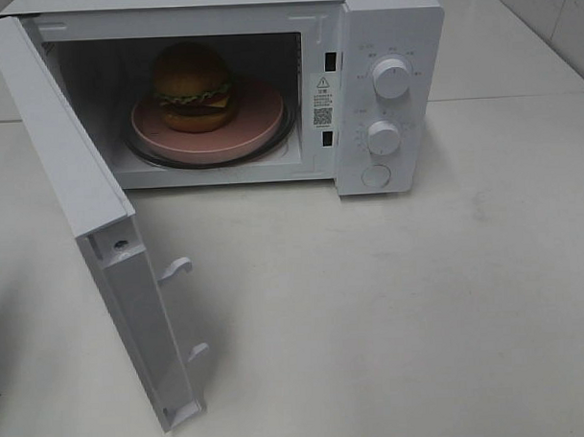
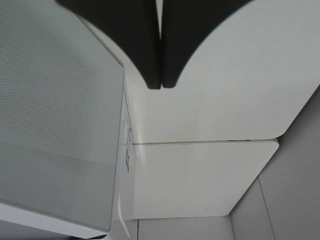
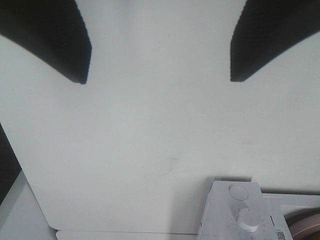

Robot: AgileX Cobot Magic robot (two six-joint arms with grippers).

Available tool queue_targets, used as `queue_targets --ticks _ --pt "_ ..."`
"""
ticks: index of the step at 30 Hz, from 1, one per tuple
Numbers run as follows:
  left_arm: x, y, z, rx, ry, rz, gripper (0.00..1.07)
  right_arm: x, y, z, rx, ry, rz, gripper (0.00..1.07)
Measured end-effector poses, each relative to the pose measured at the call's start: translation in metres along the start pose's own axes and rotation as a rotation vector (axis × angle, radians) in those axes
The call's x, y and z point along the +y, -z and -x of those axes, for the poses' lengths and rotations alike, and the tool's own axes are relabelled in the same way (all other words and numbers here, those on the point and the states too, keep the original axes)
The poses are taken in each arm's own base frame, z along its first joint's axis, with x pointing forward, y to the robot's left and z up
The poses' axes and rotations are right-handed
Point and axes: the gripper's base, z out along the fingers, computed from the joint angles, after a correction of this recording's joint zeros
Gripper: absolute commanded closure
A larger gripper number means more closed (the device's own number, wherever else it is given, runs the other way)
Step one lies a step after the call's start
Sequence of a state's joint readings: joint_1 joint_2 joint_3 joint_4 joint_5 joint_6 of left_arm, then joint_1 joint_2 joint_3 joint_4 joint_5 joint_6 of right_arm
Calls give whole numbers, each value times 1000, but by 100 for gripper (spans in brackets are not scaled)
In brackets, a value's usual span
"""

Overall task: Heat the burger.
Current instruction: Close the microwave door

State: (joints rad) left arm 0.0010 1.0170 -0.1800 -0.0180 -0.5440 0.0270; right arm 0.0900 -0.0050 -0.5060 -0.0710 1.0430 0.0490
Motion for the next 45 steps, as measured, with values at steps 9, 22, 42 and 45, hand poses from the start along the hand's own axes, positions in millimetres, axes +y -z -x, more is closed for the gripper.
queue_targets --ticks 9,22,42,45 --pt "-15 -22 -11 -35 7 -161 107 0 0 0 0 0 0 34" --pt "-59 -49 -28 -17 -54 -445 107 0 0 0 0 0 0 34" --pt "-133 -74 -25 -33 -29 -469 107 0 0 0 0 0 0 34" --pt "-137 -76 -24 -36 -27 -462 107 0 0 0 0 0 0 34"
